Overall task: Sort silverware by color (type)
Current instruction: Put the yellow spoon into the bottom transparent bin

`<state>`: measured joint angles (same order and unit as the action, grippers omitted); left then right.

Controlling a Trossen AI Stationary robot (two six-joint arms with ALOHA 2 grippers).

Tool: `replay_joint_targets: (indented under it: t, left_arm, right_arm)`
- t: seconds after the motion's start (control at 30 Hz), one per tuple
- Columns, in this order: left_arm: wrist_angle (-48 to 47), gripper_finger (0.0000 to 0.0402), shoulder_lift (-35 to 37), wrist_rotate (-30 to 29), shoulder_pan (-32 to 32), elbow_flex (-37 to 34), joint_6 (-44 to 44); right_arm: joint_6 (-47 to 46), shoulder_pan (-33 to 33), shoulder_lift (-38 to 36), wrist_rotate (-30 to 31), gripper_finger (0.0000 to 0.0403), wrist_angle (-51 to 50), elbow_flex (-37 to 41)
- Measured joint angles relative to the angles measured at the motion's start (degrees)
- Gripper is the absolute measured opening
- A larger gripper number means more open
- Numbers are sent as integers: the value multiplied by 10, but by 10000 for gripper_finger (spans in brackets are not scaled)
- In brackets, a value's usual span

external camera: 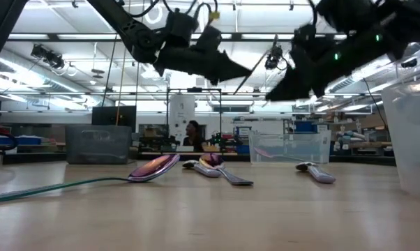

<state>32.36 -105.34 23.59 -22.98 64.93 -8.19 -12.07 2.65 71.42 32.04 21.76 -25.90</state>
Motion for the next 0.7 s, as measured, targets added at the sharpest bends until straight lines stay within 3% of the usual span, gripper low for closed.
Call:
replay_joint_targets:
  t: [0.2,0.33,0.53,0.7]
  left_arm:
    - [63,18,0,0,4,0,-11]
    - [90,18,0,3,3,0,-10]
    - [117,18,0,11,4,0,4]
    - [132,18,0,11,3,0,13]
  right_arm:
    - [54,-19,-116,32,169,-24,-23]
    - [88,-27,-156,45,198,-10,-23]
    - [134,-33,-155,39,248,61,-23]
    - [205,-46,-114,28,270,155,-23]
